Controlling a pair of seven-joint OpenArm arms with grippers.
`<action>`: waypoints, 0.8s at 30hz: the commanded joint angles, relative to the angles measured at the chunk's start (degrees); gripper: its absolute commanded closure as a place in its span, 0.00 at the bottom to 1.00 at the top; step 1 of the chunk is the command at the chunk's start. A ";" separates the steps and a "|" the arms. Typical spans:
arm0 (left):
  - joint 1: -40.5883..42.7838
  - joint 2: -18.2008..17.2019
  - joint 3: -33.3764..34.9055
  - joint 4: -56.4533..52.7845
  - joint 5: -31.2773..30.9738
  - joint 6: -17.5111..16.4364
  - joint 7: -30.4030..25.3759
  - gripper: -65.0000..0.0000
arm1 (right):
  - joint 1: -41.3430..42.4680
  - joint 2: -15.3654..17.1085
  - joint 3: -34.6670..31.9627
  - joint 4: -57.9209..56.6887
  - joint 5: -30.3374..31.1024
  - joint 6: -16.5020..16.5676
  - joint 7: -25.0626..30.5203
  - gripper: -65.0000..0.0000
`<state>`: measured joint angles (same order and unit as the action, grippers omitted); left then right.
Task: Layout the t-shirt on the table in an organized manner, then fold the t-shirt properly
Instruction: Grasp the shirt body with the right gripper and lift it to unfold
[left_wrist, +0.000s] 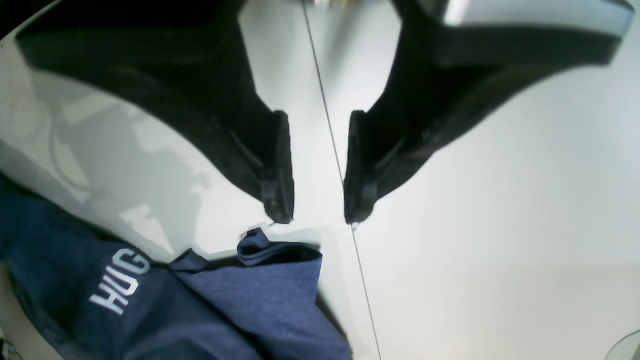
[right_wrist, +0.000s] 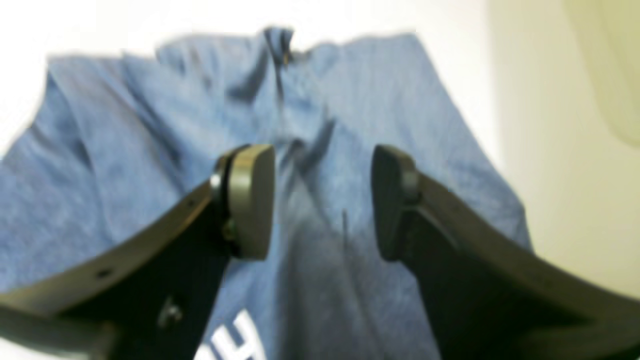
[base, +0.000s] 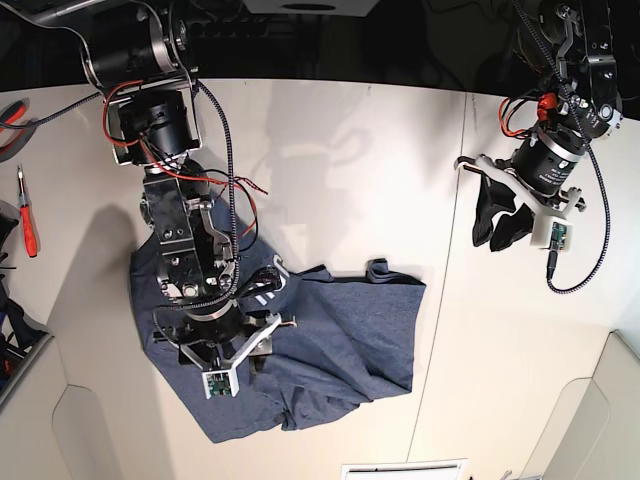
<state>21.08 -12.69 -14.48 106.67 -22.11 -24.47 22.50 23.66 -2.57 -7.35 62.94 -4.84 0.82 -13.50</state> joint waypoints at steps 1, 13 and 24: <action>-0.33 -0.50 -0.22 0.87 -0.74 -0.17 -1.49 0.68 | 1.53 -0.09 0.13 1.77 -0.15 -0.02 0.76 0.55; -1.29 -0.50 -0.22 0.87 -0.76 -0.17 -1.51 0.68 | 1.25 0.02 12.26 -7.17 6.29 10.12 -0.31 0.47; -3.61 -0.48 -0.22 0.55 -0.76 -0.17 -1.14 0.68 | 1.22 0.02 14.84 -13.07 11.82 17.27 1.07 0.77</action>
<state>17.91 -12.71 -14.48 106.48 -22.11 -24.47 22.52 23.20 -2.52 7.44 48.56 6.44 17.19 -14.00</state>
